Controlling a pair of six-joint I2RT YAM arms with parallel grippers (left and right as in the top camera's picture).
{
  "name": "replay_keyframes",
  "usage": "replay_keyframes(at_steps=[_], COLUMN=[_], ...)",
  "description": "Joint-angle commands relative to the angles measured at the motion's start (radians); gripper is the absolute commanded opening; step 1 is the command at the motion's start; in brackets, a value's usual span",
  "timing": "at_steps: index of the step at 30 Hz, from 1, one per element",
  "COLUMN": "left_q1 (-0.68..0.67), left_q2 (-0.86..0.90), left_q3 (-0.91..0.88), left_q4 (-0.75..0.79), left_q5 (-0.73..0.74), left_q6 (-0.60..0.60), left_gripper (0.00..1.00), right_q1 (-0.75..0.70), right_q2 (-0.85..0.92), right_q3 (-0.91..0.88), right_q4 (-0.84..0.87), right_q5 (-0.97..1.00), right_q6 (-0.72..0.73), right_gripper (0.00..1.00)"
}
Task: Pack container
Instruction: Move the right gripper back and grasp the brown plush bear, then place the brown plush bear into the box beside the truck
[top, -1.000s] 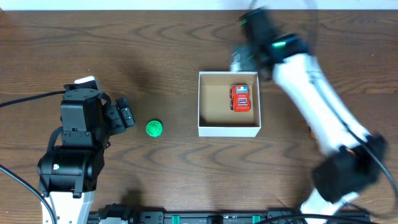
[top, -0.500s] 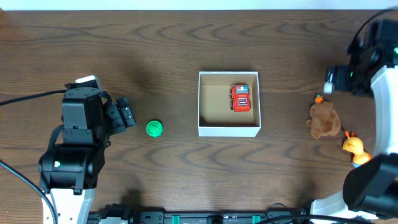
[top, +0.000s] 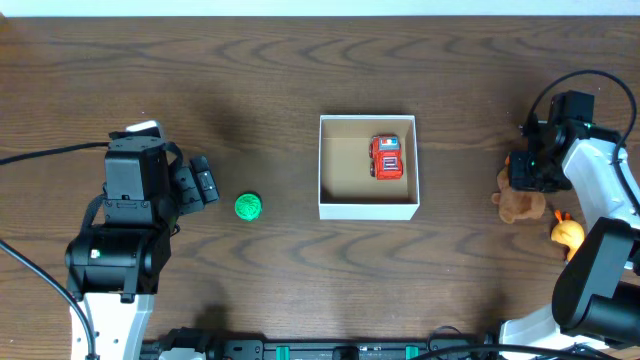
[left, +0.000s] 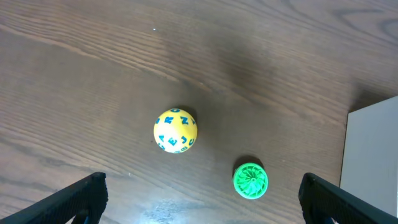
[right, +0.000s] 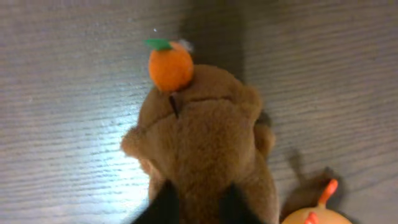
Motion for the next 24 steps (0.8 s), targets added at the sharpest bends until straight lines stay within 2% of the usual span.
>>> replay_keyframes(at_steps=[1,6,11,16,24], left_q1=[0.004,0.004,0.004,0.004,0.004], left_q2=[0.001,0.001,0.001,0.001,0.001], left_q3=[0.018,0.018,0.018,0.018,0.018], left_q4=[-0.005,-0.005,-0.005,-0.005,-0.005], left_q5=[-0.011,-0.011,-0.011,-0.011,-0.011], left_q6=[-0.013,-0.013,-0.013,-0.013,-0.013], left_gripper=[0.98,0.98,0.98,0.98,0.98], right_q1=[0.001,0.018,0.091,0.246,0.571], right_q2=[0.002,-0.028,-0.105,-0.201,-0.235], right_q3=[-0.008,0.049,0.233,0.39,0.402], right_q4=[-0.007,-0.043,-0.135,-0.146,-0.11], right_q5=[-0.01,-0.011,-0.015,-0.019,-0.011], right_q6=[0.019,0.051,0.108,0.244,0.572], right_gripper=[0.01,0.01,0.01,0.01,0.01])
